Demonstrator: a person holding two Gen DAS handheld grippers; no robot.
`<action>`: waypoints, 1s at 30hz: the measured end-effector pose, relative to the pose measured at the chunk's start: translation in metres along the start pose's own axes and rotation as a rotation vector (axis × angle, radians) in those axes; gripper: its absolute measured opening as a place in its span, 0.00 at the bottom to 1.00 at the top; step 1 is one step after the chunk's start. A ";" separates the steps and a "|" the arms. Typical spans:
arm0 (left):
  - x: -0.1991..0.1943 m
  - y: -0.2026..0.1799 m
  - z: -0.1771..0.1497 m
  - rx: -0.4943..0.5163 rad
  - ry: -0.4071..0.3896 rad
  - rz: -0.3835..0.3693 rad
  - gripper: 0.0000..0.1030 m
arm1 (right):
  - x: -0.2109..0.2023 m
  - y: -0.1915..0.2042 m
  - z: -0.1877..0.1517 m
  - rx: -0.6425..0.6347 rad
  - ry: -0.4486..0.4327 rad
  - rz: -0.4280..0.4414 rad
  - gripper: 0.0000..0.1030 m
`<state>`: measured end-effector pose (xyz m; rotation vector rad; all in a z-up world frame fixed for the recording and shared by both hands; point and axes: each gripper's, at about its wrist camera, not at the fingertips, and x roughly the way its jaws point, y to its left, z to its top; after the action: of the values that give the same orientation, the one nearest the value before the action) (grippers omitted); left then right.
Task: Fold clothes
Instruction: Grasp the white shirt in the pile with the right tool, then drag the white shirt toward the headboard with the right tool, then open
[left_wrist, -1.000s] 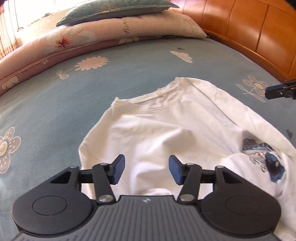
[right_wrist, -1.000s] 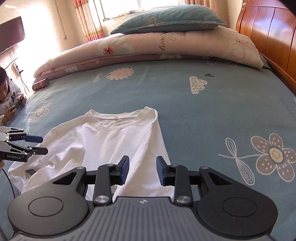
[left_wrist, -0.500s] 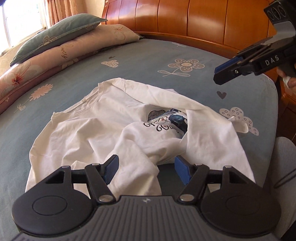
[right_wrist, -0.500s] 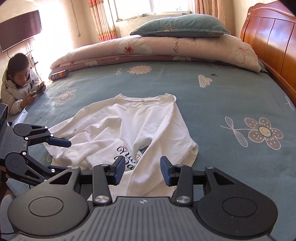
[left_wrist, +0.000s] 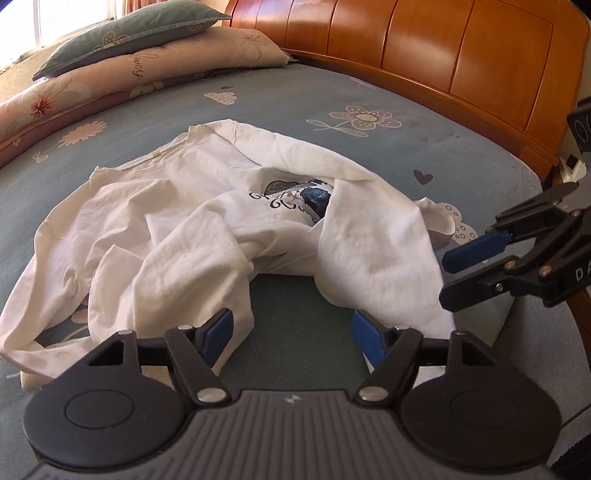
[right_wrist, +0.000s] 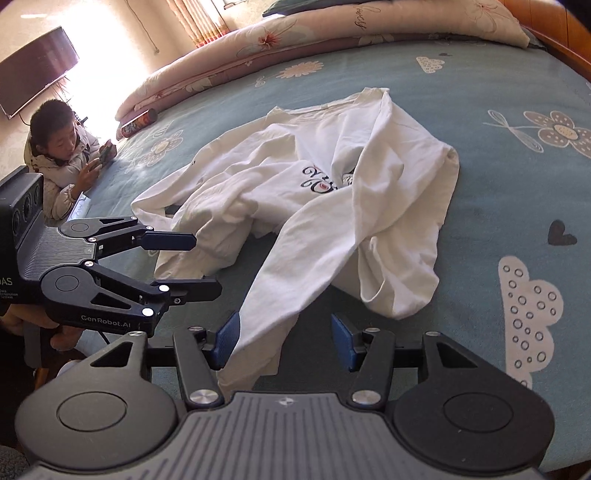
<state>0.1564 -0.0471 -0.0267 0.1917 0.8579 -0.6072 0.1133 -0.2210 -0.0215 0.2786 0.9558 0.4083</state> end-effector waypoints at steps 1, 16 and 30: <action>0.000 -0.001 -0.003 -0.013 0.000 -0.002 0.71 | 0.003 -0.001 -0.004 0.023 0.000 0.017 0.57; 0.014 -0.007 -0.052 -0.247 0.061 -0.045 0.71 | 0.042 0.028 -0.006 -0.111 -0.002 -0.051 0.20; 0.018 -0.003 -0.050 -0.250 0.071 -0.039 0.71 | -0.032 -0.006 0.052 -0.321 -0.100 -0.322 0.03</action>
<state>0.1313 -0.0374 -0.0731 -0.0304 0.9993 -0.5265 0.1420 -0.2430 0.0281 -0.1458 0.8050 0.2430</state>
